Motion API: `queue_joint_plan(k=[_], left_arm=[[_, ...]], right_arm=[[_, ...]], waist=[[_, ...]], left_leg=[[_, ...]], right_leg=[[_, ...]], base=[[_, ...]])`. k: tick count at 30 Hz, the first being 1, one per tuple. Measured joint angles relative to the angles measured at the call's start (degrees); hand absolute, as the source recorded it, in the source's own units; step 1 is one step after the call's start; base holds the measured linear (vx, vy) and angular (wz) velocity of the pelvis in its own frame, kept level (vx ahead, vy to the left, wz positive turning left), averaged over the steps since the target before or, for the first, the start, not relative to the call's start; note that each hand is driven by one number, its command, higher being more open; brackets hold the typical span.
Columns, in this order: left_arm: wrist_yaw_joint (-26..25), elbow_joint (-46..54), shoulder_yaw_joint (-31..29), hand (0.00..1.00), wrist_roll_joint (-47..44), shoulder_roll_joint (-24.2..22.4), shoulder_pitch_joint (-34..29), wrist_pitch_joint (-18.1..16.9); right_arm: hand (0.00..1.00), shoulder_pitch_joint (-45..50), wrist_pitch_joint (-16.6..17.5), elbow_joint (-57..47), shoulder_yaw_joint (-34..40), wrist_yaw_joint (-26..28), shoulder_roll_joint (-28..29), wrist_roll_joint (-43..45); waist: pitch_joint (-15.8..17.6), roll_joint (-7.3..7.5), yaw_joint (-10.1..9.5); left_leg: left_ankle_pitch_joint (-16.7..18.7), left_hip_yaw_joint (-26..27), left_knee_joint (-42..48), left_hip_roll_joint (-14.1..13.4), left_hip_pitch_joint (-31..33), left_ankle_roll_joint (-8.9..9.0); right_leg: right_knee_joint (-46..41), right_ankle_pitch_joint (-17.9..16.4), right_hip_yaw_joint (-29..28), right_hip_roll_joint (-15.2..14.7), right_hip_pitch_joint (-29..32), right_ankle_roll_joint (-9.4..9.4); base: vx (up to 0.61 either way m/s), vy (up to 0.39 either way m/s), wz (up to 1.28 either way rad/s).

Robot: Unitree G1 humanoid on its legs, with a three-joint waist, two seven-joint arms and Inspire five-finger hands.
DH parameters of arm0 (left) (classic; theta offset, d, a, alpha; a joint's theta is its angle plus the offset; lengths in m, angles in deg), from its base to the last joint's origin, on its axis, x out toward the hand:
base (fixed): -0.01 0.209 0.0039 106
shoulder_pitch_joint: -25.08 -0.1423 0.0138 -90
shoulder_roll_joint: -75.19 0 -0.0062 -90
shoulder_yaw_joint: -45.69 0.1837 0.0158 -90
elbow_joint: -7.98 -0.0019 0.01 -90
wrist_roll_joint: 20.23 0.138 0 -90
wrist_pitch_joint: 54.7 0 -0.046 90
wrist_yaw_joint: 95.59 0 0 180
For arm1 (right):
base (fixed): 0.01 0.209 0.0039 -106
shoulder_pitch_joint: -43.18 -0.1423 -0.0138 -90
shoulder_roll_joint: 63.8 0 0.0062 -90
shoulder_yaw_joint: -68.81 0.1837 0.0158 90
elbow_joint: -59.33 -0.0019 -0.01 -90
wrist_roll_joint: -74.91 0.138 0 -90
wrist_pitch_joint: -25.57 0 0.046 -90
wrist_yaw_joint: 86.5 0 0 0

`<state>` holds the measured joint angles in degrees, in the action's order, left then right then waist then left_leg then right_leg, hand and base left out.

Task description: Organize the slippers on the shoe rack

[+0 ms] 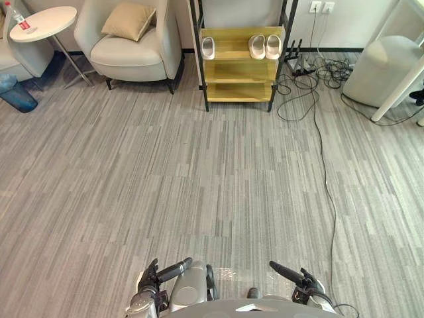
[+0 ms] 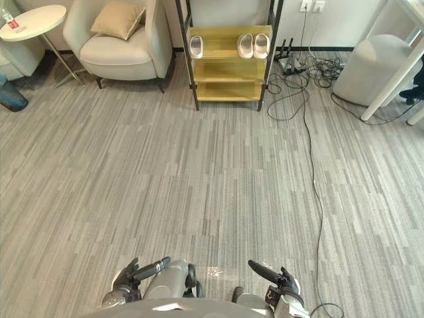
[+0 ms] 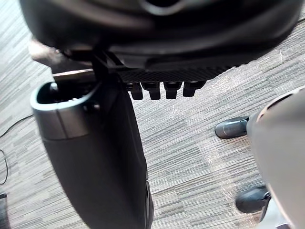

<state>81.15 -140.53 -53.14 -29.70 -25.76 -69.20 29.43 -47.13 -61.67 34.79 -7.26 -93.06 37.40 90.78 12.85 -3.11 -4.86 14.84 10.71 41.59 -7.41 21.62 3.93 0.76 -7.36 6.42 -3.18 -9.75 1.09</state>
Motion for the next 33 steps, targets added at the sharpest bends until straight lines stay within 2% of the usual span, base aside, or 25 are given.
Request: queue_joint_plan(k=[1, 2, 3, 4, 5, 6, 8, 9, 11, 12, 13, 14, 16, 17, 18, 19, 20, 21, 22, 23, 25, 27, 29, 30, 33], left_arm=[[0.1, 0.2, 0.1, 1.00, 0.0, 0.4, 0.5, 0.0], [0.1, 0.2, 0.1, 1.00, 0.0, 0.5, 0.6, 0.0], [-0.2, 0.2, 0.7, 1.00, 0.0, 0.6, 0.7, 0.1], [-0.3, -0.2, 0.7, 1.00, 0.0, 0.4, 0.7, 0.1], [-0.4, -0.2, 0.7, 1.00, 0.0, 0.1, 0.8, 0.1], [-0.4, -0.2, 0.6, 1.00, 0.0, 0.7, 1.3, 0.1], [-0.4, -0.8, 0.9, 1.00, 0.1, 2.0, 3.0, 0.5], [-0.5, -1.1, 0.9, 1.00, 0.2, 2.1, 3.0, 0.8], [-0.5, -1.3, 2.0, 1.00, 1.2, 2.5, 2.1, 1.0], [-0.7, -1.3, 3.5, 1.00, 1.7, 3.2, 2.0, 1.1], [-0.7, -1.3, 3.9, 1.00, 2.2, 3.3, 2.0, 1.2], [-0.9, -1.4, 4.2, 1.00, 2.4, 3.4, 1.8, 1.5], [-1.3, -1.4, 5.3, 1.00, 2.4, 3.4, 1.4, 1.6], [-1.3, -1.4, 5.4, 1.00, 2.4, 2.8, 1.3, 1.6], [-1.3, -1.4, 5.2, 1.00, 2.4, 2.5, 1.4, 1.5], [-1.3, -1.4, 5.2, 1.00, 2.4, 2.5, 1.6, 1.5], [-1.3, -1.4, 5.2, 1.00, 2.5, 2.5, 1.8, 1.4], [-1.2, -1.4, 5.2, 1.00, 2.5, 2.6, 1.7, 1.4], [-1.3, -1.4, 5.2, 1.00, 2.5, 2.7, 1.7, 1.3], [-1.5, -2.5, 5.1, 1.00, 2.7, 1.8, 2.1, 1.3], [-1.4, -3.2, 5.1, 1.00, 2.9, 1.1, 2.2, 1.4], [-1.4, -3.5, 5.0, 1.00, 3.4, 0.9, 2.3, 1.4], [-1.1, -3.3, 2.7, 1.00, 3.4, 0.1, 3.0, 1.4], [-1.1, -2.4, 2.6, 1.00, 3.4, 0.2, 2.8, 1.2], [-1.1, -1.0, 1.3, 1.00, 3.2, 0.9, 2.5, 0.4]], right_arm=[[1.00, -0.2, 0.0, 0.0, 0.0, -0.1, 0.0, 0.0], [1.00, -0.2, 0.0, 0.0, 0.0, -0.1, 0.0, 0.0], [1.00, -0.2, 0.0, -0.1, 0.0, -0.3, -0.4, 0.0], [1.00, -0.2, 0.0, -0.1, -0.3, -0.3, -0.8, 0.0], [1.00, -0.3, 0.0, 0.0, -0.5, -0.3, -0.7, 0.0], [1.00, -0.6, -0.1, 0.0, -1.6, -0.3, 0.0, 0.0], [1.00, -1.5, -0.1, -0.2, -2.7, 0.4, 1.7, -0.2], [1.00, -1.5, -0.1, -0.2, -2.7, 0.4, 2.1, -0.3], [1.00, -1.5, 0.0, -0.8, -3.8, 1.1, 2.4, -0.9], [1.00, -1.7, 0.2, -2.0, -4.6, 1.5, 2.5, -1.9], [1.00, -2.0, 0.3, -2.3, -4.6, 1.5, 2.5, -2.4], [1.00, -2.9, 0.6, -2.9, -4.7, 1.6, 2.2, -2.5], [1.00, -3.6, 0.6, -3.5, -5.2, 1.6, 1.5, -3.0], [1.00, -3.7, 0.8, -3.9, -5.3, 1.6, 1.2, -3.3], [1.00, -4.0, 1.0, -4.2, -6.0, 1.6, 0.9, -3.4], [1.00, -4.1, 1.1, -4.7, -6.3, 1.7, 0.9, -3.4], [1.00, -4.5, 1.1, -5.1, -6.3, 1.8, 0.9, -3.4], [1.00, -4.6, 1.0, -4.9, -6.3, 1.7, 0.8, -3.4], [1.00, -4.4, 0.9, -4.5, -6.3, 1.7, 0.7, -3.4], [1.00, -4.3, 0.8, -3.8, -6.2, 1.5, -0.4, -4.3], [1.00, -4.7, 0.6, -3.3, -6.1, 1.4, -1.6, -4.6], [1.00, -4.7, 0.3, -2.5, -6.0, 1.4, -1.7, -4.6], [1.00, -3.7, -0.3, -1.6, -6.2, 1.4, -1.8, -4.6], [1.00, -2.5, -0.3, -1.5, -6.2, 1.0, -1.8, -4.5], [1.00, -2.6, -0.2, -1.5, -6.2, 0.9, -0.9, -4.4]], waist=[[0.4, 0.66, -0.02], [0.5, 0.74, -0.02], [0.4, 0.69, -0.03], [0.5, 0.43, -0.10], [0.3, 0.22, -0.17], [0.8, 1.38, -0.26], [0.9, 2.68, -0.86], [0.9, 2.92, -1.14], [0.5, 3.85, -1.11], [0.3, 4.14, -0.90], [0.4, 4.20, -0.81], [0.6, 4.07, -0.03], [1.2, 3.23, 0.38], [1.6, 2.52, 0.70], [1.7, 2.37, 1.02], [1.8, 2.29, 1.18], [1.8, 2.34, 2.08], [1.7, 2.84, 2.39], [1.6, 3.32, 2.39], [1.8, 1.13, 1.95], [1.6, -0.17, 2.12], [1.4, -0.93, 2.13], [2.3, -2.25, 2.33], [2.6, -2.35, 1.96], [3.1, -0.49, 0.85]], left_leg=[[-1.5, -0.3, -7.6, 1.1, 0.7, 0.45], [-1.9, -0.3, -9.0, 1.3, 0.8, 0.60], [-7.4, -0.4, -21.1, 2.3, 0.4, 1.19], [-13.9, 0.1, -22.9, 1.9, -0.1, 0.59], [-14.9, 0.5, -22.3, 2.0, -0.1, -0.61], [-12.2, 1.0, -19.2, 2.6, 0.5, -3.13], [-5.1, 1.5, -12.0, 2.9, 0.4, -4.86], [-3.7, 2.1, -11.4, 2.9, -1.3, -5.58], [-1.1, 3.4, -11.7, 3.4, -5.8, -6.77], [0.8, 3.8, -13.0, 3.6, -9.6, -7.07], [1.4, 3.9, -13.9, 3.8, -11.3, -7.12], [1.8, 4.0, -16.6, 4.0, -15.7, -7.05], [1.7, 4.0, -21.6, 3.7, -22.4, -6.68], [1.5, 3.9, -24.0, 3.0, -26.0, -6.42], [1.5, 3.5, -25.2, 2.1, -28.3, -6.35], [1.5, 3.0, -25.7, 1.7, -29.0, -6.34], [1.5, 2.0, -26.7, 0.8, -30.3, -6.14], [1.9, 0.7, -28.2, 0.6, -32.0, -4.24], [2.4, -0.2, -28.6, 0.8, -33.0, -3.01], [3.3, -2.8, -29.2, -1.6, -34.8, -1.09], [2.8, -5.5, -27.9, -3.3, -34.8, -0.46], [1.9, -7.6, -21.9, -5.0, -32.7, 1.12], [-5.9, -12.5, 2.2, -8.0, -23.0, 2.26], [-5.0, -11.9, 14.4, -9.2, -17.8, 2.31], [-1.6, -7.2, 20.6, -6.9, -6.9, 0.43]], right_leg=[[0.0, -1.2, -0.3, -2.2, -0.7, 1.46], [0.0, -1.4, -0.4, -2.5, -0.9, 1.70], [-0.2, -3.5, -0.6, -4.6, -1.9, 4.10], [-0.2, -4.8, -0.8, -5.1, -2.9, 5.24], [-0.3, -5.0, -0.7, -5.4, -3.3, 5.34], [-1.2, -5.0, -0.6, -6.5, -3.5, 5.18], [-12.5, -5.6, -1.6, -7.8, -0.8, 6.22], [-18.5, -5.6, -2.4, -8.3, 0.6, 6.44], [-33.0, -3.3, -4.3, -9.8, 5.1, 11.60], [-47.0, -1.2, -5.1, -9.5, 11.0, 14.01], [-52.4, -1.5, -4.5, -9.6, 13.5, 13.62], [-60.3, -3.3, -0.4, -10.1, 17.4, 10.29], [-60.7, -6.4, 5.7, -10.2, 20.1, 5.03], [-56.3, -8.1, 9.2, -9.3, 21.6, 2.36], [-49.5, -8.8, 11.1, -8.1, 23.9, 1.25], [-45.9, -8.8, 11.2, -7.4, 25.3, 1.28], [-36.0, -7.1, 10.5, -6.0, 27.8, 1.95], [-24.9, -1.5, 9.7, -5.2, 28.5, 2.30], [-22.7, 4.4, 9.2, -5.1, 28.4, 1.78], [-25.3, 6.1, 9.7, -3.5, 27.8, -1.70], [-29.1, 1.1, 10.7, -2.7, 28.5, -2.30], [-29.7, -1.6, 11.5, -1.2, 27.4, -3.04], [-23.0, -2.4, 13.8, 1.9, 18.8, -3.41], [-18.6, -2.4, 14.4, 3.5, 13.4, -3.57], [-10.7, -2.4, 14.1, 4.2, 5.1, -3.62]], base=[[0.39, 0.264, -0.23], [0.41, 0.288, -0.22], [0.39, 0.292, -0.19], [0.33, 0.244, -0.20], [0.34, 0.251, -0.13], [0.37, 0.234, -0.04], [0.56, 0.336, -0.08], [0.61, 0.325, -0.25], [0.54, 0.227, -0.26], [0.50, 0.140, -0.20], [0.47, 0.076, -0.20], [0.56, 0.060, -0.11], [0.41, 0.002, -0.06], [0.45, -0.088, 0.05], [0.54, -0.125, 0.15], [0.47, -0.176, 0.42], [0.49, -0.231, 0.64], [0.50, -0.244, 0.67], [0.63, -0.337, 0.54], [0.53, -0.296, 0.30], [0.47, -0.280, 0.13], [0.52, -0.307, 0.10], [0.47, -0.254, 0.35], [0.46, -0.185, 0.29], [0.38, -0.075, 0.05]])
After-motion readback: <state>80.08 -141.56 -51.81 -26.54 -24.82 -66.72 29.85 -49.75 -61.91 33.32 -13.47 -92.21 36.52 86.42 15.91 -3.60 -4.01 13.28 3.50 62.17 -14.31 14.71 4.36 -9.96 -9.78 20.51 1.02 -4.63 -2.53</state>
